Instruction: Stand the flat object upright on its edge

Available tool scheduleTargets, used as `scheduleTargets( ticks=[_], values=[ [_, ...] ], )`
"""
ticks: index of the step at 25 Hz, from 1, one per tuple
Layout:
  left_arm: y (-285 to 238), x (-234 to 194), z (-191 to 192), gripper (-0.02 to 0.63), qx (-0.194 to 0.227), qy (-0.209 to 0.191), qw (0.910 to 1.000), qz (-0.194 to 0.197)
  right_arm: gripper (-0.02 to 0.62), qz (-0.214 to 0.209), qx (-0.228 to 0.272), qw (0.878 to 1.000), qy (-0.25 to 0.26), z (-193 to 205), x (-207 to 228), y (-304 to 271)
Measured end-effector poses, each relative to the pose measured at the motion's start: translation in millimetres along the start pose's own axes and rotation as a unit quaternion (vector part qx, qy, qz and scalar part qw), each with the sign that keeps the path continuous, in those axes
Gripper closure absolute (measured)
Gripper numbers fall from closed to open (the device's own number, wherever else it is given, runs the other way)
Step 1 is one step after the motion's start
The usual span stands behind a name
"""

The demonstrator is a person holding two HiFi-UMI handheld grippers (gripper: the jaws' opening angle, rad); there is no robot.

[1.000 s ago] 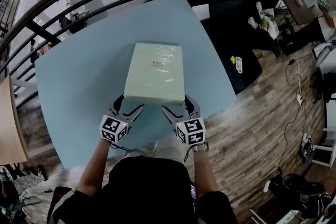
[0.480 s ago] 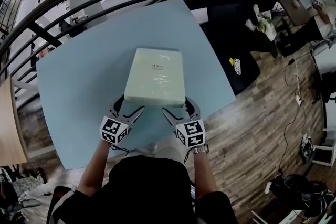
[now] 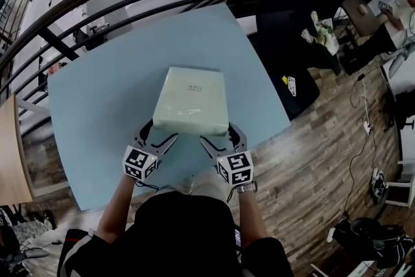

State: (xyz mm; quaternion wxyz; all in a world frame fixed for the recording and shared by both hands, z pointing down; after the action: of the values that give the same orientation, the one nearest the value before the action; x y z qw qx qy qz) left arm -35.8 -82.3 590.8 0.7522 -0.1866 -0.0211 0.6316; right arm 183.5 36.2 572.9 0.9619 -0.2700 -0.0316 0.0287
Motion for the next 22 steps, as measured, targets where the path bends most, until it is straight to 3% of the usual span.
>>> scheduleTargets(
  ticks=[22],
  values=[
    [17.2,13.6,-24.4,0.235,0.026,-0.017,0.9995,0.006,0.202,0.015,0.027,1.0,0.006,-17.9,-9.1,26.9]
  ],
)
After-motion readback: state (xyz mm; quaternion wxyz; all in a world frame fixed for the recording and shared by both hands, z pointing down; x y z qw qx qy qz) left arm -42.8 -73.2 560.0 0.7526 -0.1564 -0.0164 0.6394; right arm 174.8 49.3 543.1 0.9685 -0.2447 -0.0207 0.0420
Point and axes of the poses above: the fingertips, and each gripper's own axes: y backward along the fingers, x to its right, z out of its underside, the point moved 8 cm from there along y, backward along the fingers, and after that the axes turned 12 degrees about z, right-handed, at the moved point
